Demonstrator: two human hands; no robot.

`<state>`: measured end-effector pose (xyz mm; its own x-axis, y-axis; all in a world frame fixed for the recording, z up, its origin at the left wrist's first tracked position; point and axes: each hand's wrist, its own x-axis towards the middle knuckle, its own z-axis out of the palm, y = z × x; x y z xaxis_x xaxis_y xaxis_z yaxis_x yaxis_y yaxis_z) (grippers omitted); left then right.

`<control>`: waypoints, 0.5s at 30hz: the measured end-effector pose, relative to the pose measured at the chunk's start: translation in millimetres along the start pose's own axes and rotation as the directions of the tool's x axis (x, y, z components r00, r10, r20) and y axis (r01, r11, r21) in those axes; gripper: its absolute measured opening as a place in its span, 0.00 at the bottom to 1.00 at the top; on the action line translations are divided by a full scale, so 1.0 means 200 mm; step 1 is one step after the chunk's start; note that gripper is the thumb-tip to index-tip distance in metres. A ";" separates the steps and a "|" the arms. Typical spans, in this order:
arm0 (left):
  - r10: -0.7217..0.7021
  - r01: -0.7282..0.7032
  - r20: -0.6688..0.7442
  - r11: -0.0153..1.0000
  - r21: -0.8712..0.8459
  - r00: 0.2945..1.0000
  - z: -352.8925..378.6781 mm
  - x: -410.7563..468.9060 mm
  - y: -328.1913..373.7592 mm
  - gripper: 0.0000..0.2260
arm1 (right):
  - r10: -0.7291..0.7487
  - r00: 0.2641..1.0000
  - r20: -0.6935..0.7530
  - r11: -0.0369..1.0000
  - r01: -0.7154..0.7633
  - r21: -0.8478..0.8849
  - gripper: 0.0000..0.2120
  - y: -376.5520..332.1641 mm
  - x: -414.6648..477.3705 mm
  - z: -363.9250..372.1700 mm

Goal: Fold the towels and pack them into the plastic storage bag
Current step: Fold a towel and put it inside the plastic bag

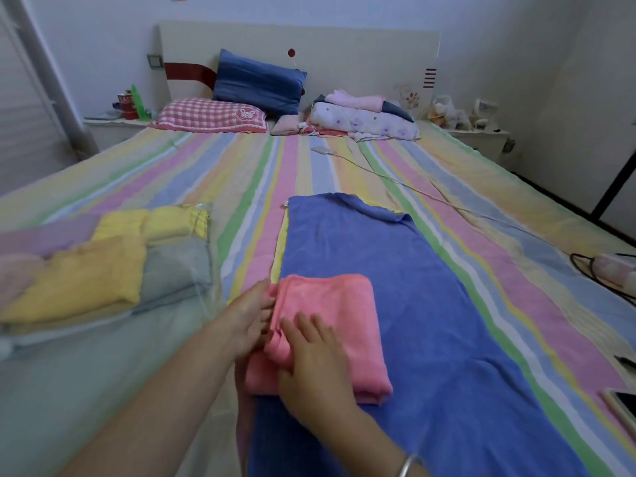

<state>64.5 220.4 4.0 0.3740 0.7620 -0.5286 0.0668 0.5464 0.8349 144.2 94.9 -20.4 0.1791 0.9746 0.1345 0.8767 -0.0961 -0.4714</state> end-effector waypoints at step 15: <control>0.517 -0.247 -0.192 0.663 0.707 0.834 -0.05 -0.04 -0.05 0.10 | 0.191 0.911 -0.366 0.958 -0.092 0.271 0.13 0.26 -0.04 -0.27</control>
<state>51.2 211.5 -2.2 0.1685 0.9849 -0.0393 0.6055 -0.0719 0.7926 212.2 71.1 0.6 0.4936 0.7956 0.3513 0.7025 -0.1267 -0.7003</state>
